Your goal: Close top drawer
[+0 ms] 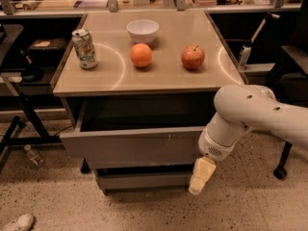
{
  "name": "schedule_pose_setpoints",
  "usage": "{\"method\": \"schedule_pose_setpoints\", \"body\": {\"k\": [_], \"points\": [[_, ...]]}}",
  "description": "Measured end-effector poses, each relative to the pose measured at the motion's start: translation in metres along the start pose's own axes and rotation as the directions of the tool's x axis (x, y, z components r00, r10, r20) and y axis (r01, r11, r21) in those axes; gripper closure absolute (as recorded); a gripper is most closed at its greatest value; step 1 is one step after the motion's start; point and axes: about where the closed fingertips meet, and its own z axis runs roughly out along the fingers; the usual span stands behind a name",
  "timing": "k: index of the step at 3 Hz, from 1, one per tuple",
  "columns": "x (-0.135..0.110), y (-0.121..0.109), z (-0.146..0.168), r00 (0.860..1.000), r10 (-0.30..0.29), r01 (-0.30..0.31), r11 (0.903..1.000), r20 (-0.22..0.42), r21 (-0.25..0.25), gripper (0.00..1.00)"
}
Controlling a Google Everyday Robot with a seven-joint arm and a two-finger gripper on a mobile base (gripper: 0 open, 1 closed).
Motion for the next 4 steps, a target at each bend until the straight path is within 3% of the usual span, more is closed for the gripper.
{"method": "schedule_pose_setpoints", "body": {"k": [3,4], "points": [[0.0,0.0,0.0,1.0,0.0,0.0,1.0,0.0,0.0,0.66],[-0.008,-0.015,-0.003,1.0,0.01,-0.01,0.9997,-0.001,0.022,0.89]]}}
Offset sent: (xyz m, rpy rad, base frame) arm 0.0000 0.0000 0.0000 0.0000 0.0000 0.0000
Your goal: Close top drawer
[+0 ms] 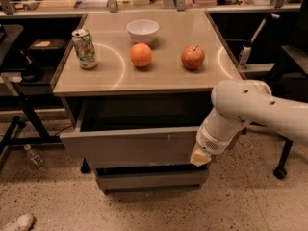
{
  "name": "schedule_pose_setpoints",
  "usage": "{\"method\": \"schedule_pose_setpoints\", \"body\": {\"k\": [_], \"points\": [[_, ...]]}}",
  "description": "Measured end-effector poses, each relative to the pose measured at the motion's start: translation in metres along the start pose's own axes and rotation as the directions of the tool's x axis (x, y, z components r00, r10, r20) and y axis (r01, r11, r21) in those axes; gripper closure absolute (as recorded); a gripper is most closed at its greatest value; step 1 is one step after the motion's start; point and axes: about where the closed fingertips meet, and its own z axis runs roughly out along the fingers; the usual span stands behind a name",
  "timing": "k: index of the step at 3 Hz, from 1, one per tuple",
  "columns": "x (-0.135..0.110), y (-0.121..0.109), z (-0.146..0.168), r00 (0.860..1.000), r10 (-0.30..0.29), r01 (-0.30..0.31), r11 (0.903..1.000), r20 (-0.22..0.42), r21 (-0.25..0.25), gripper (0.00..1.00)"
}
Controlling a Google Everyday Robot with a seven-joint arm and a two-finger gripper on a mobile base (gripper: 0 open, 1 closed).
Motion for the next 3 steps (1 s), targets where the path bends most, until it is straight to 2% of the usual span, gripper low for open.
{"method": "schedule_pose_setpoints", "body": {"k": [1,3], "points": [[-0.012,-0.021,-0.007,1.0,0.015,-0.015,0.9993,0.0,0.034,1.0],[-0.03,-0.05,-0.005,0.999,0.031,-0.03,0.9976,-0.016,0.063,1.0]]}}
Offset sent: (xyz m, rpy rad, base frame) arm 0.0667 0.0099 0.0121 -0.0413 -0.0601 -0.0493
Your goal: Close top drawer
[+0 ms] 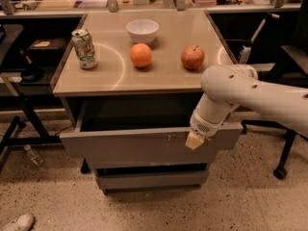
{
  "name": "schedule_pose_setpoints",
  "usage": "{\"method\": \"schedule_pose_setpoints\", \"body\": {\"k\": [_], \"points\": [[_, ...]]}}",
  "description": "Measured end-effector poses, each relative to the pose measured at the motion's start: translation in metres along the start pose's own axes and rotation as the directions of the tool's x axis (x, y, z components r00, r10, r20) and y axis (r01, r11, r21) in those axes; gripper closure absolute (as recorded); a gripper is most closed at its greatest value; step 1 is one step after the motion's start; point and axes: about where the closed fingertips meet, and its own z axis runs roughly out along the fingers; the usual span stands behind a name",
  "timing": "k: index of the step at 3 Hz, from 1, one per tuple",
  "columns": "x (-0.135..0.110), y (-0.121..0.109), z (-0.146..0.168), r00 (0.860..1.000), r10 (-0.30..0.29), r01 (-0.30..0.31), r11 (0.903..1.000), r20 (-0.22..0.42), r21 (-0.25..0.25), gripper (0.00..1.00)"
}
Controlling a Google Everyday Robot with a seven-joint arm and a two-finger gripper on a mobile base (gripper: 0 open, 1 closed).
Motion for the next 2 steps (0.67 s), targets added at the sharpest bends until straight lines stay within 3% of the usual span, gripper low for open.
{"method": "schedule_pose_setpoints", "body": {"k": [1,2], "points": [[-0.0043,-0.01,0.0023,1.0,0.005,-0.005,1.0,-0.006,0.002,1.0],[-0.0043,-0.01,0.0023,1.0,0.005,-0.005,1.0,-0.006,0.002,0.81]]}}
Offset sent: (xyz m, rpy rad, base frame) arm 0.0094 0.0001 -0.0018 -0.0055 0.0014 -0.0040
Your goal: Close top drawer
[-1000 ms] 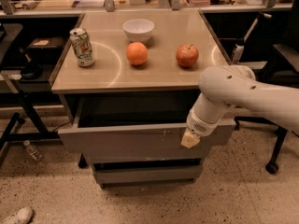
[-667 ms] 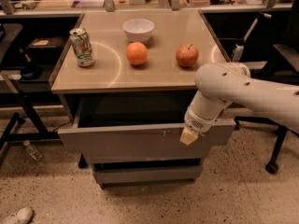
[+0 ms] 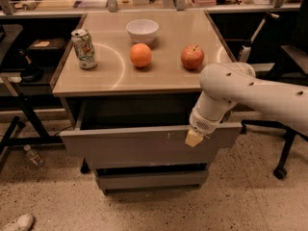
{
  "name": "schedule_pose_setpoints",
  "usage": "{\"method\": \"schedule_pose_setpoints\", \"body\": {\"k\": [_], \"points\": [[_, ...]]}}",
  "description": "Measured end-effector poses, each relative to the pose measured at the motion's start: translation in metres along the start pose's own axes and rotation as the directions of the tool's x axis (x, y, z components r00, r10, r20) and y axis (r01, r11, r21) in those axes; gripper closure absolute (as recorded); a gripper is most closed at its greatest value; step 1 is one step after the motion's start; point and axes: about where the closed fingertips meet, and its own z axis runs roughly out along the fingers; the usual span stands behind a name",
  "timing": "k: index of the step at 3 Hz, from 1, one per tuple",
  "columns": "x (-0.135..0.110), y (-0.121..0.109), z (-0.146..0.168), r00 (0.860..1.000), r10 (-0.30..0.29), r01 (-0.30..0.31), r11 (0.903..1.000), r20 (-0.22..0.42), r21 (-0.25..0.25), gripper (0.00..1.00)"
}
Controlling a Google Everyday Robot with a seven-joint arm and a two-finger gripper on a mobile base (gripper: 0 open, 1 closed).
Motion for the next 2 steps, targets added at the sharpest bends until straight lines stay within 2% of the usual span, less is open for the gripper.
{"method": "schedule_pose_setpoints", "body": {"k": [2], "points": [[0.0,0.0,0.0,1.0,0.0,0.0,1.0,0.0,0.0,0.34]]}}
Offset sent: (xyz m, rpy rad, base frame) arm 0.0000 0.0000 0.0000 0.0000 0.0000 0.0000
